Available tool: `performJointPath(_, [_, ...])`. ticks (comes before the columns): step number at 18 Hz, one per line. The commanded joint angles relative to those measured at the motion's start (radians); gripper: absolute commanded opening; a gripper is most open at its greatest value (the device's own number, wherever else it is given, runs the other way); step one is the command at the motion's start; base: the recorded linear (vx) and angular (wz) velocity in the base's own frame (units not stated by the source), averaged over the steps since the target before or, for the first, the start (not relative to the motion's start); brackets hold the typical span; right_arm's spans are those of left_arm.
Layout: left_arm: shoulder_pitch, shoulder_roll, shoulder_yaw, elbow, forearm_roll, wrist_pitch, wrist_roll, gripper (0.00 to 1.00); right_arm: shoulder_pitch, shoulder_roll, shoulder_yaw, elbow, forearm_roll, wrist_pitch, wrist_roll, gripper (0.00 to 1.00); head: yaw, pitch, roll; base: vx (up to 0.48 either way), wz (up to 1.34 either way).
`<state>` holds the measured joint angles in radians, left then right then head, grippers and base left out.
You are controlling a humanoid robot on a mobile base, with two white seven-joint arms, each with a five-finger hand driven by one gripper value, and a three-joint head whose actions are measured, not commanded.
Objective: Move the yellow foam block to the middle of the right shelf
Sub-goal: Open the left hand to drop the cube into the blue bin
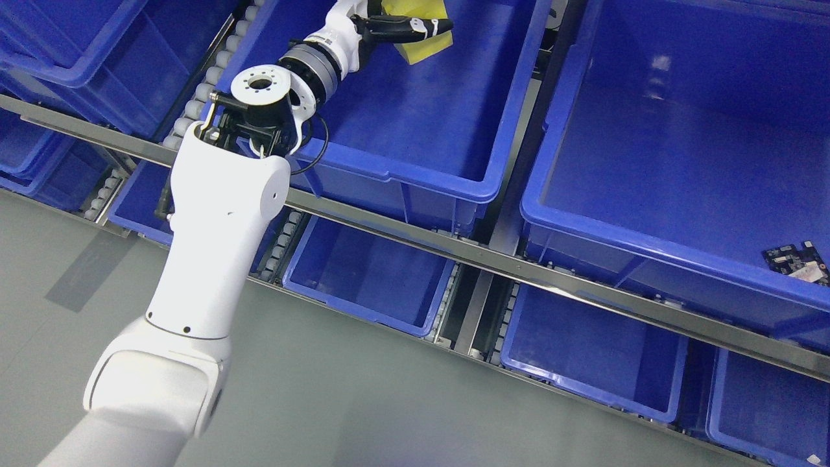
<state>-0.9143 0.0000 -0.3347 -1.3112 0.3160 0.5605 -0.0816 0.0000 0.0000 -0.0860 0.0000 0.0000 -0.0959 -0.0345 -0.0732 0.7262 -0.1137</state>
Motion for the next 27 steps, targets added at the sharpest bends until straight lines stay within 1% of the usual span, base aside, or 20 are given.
performJointPath(1, [-0.009,0.017,-0.044,0.035,0.002,-0.01,0.002,1.0,0.001,-0.017,0.0,-0.017,0.003,0.001,0.001,1.0,0.0,0.0,0.0,0.0,0.0])
performJointPath(2, [-0.012,0.017,-0.038,0.026,0.002,-0.014,0.003,1.0,0.001,-0.017,0.0,-0.017,0.003,0.001,0.001,1.0,0.0,0.0,0.0,0.0,0.0])
performJointPath(3, [-0.012,0.017,-0.034,0.009,0.002,-0.052,0.003,1.0,0.001,-0.017,0.0,-0.017,0.003,0.001,0.001,1.0,0.0,0.0,0.0,0.0,0.0])
performJointPath(6, [-0.012,0.017,0.0,-0.04,0.002,-0.242,0.011,1.0,0.001,-0.017,0.0,-0.017,0.003,0.001,0.001,1.0,0.0,0.0,0.0,0.0,0.0])
performJointPath(7, [-0.012,0.017,0.025,-0.057,0.002,-0.287,0.011,1.0,0.001,-0.017,0.0,-0.017,0.003,0.001,0.001,1.0,0.0,0.0,0.0,0.0,0.0])
performJointPath(11, [0.012,0.017,0.153,-0.134,0.002,-0.41,0.009,1.0,0.001,-0.017,0.0,-0.017,0.003,0.001,0.001,1.0,0.0,0.0,0.0,0.0,0.0])
performJointPath(12, [0.062,0.017,0.183,-0.19,0.002,-0.413,0.008,1.0,0.001,-0.017,-0.001,-0.017,0.003,0.001,0.001,1.0,0.0,0.0,0.0,0.0,0.0])
performJointPath(14, [0.126,0.017,0.201,-0.285,0.002,-0.415,0.006,1.0,0.001,-0.017,0.0,-0.017,0.003,0.001,0.001,1.0,0.0,0.0,0.0,0.0,0.0])
performJointPath(17, [0.195,0.017,0.198,-0.356,0.002,-0.415,0.013,1.0,0.001,-0.017,0.0,-0.017,0.003,0.001,0.001,1.0,0.0,0.0,0.0,0.0,0.0])
performJointPath(21, [0.334,0.017,0.168,-0.41,0.0,-0.412,0.016,1.0,0.001,-0.017,0.0,-0.017,0.003,0.001,0.001,1.0,0.0,0.0,0.0,0.0,0.0])
performJointPath(27, [0.348,0.017,0.166,-0.41,0.0,-0.396,0.029,1.0,0.001,-0.017,-0.001,-0.017,0.003,0.001,0.001,1.0,0.0,0.0,0.0,0.0,0.0])
